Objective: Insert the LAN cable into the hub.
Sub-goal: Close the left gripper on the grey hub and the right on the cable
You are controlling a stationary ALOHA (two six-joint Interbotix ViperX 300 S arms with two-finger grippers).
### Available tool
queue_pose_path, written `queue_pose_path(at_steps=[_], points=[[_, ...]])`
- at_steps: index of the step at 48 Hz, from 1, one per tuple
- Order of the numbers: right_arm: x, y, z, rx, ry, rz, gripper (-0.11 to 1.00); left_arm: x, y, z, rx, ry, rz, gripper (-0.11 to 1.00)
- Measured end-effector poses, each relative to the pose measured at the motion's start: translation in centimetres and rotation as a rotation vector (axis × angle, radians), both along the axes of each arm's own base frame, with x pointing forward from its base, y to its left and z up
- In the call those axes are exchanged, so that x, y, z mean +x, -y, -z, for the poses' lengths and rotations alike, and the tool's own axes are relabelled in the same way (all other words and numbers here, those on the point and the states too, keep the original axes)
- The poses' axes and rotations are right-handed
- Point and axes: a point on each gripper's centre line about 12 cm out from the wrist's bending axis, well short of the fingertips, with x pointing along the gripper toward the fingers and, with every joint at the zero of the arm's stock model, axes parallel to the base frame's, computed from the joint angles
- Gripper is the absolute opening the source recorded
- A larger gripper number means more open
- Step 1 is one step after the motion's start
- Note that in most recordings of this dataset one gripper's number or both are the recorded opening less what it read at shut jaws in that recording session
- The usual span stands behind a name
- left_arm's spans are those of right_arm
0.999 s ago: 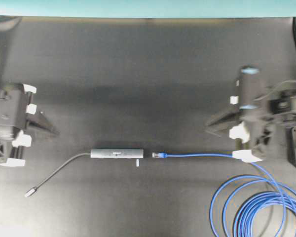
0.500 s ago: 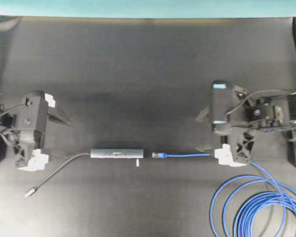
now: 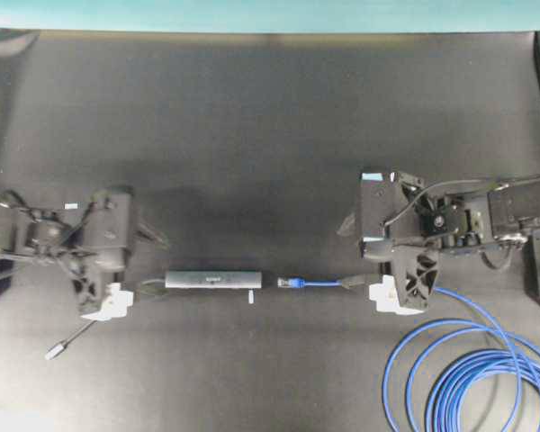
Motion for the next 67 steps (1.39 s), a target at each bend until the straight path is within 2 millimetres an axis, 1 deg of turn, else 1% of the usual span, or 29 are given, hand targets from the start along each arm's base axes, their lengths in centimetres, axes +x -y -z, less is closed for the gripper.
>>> queue_pose_path(at_steps=[21,30,37,51,57,60,63,67], points=[[0.1,-0.1,0.0,0.005,0.02,0.001,0.82,2.1,0.5,2.2,-0.124,0.096,-0.046,0.86],[0.0,-0.2,-0.1,0.006,0.036,-0.003,0.82,3.0,0.6,3.5,-0.146,0.12,-0.05,0.86],[-0.7,-0.2,0.3,0.01,0.027,0.001,0.82,3.1,0.7,4.9,-0.147,0.106,-0.049,0.85],[-1.5,-0.2,0.6,0.05,0.041,0.041,0.82,3.2,0.7,5.7,-0.154,0.134,-0.045,0.81],[-1.7,-0.2,0.6,0.068,0.072,0.057,0.82,3.2,0.7,6.2,-0.154,0.128,-0.047,0.75],[-1.7,-0.1,0.6,0.074,0.085,0.061,0.82,3.2,0.7,6.4,-0.152,0.131,-0.045,0.69],[-1.7,-0.2,0.5,0.078,0.089,0.064,0.82,3.2,0.7,6.5,-0.145,0.14,-0.04,0.59],[-1.7,-0.2,0.5,0.079,0.091,0.066,0.82,3.2,0.7,6.7,-0.138,0.139,-0.038,0.39]])
